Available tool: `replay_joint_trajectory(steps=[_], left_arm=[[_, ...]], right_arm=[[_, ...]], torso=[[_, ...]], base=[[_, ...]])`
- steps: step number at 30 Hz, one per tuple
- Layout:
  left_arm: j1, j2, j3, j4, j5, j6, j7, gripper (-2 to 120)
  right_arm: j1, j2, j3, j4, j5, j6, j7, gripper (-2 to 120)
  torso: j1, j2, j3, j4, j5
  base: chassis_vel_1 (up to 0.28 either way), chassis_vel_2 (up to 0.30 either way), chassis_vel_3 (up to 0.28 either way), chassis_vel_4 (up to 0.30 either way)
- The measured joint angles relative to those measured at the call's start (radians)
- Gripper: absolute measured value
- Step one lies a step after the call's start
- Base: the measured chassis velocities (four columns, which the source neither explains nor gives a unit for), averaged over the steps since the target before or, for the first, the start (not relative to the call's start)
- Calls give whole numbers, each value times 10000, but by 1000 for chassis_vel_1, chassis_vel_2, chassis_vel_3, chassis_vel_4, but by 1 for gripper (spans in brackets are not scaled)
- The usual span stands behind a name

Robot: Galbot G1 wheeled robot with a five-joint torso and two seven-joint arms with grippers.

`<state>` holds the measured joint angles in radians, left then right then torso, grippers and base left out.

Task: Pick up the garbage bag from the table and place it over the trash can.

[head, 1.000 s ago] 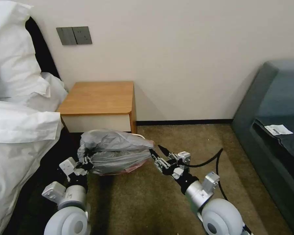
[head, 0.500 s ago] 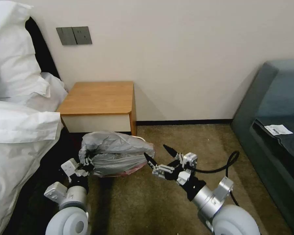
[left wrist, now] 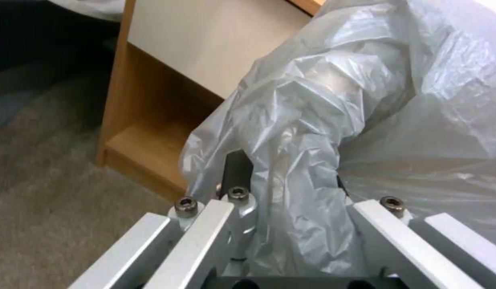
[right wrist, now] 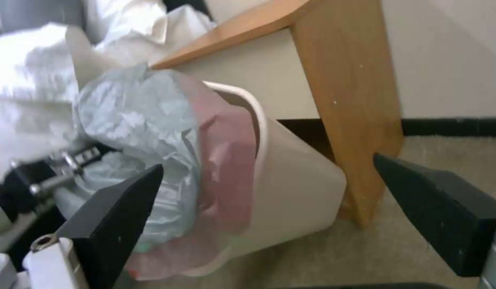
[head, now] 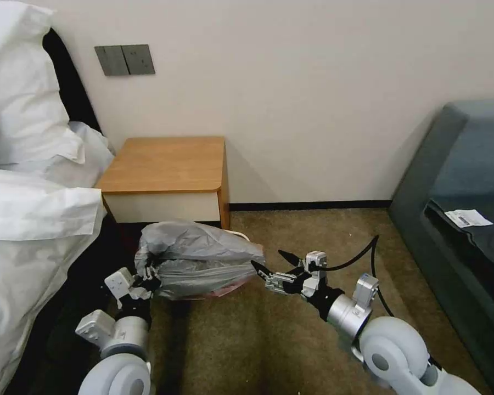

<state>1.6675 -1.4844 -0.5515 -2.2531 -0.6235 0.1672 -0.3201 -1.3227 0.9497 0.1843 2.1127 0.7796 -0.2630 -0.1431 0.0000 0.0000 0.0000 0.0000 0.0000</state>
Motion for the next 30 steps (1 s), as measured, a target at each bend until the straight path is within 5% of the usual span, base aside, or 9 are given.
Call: replay_joint_trajectory(steps=[18,30], left_arm=[[174,-86,96,13,333,-77,36,9],[152,-45,126,103,380,-79,36,9]], right_arm=[[1625,-260,-915,-728,-1074,186,-768,100],[1863,-495,-1167,-715,-1113,238,-768,59]], torso=[[0,0,0,0,-1],[0,0,0,0,-1]], base=[[0,0,0,0],[0,0,0,0]])
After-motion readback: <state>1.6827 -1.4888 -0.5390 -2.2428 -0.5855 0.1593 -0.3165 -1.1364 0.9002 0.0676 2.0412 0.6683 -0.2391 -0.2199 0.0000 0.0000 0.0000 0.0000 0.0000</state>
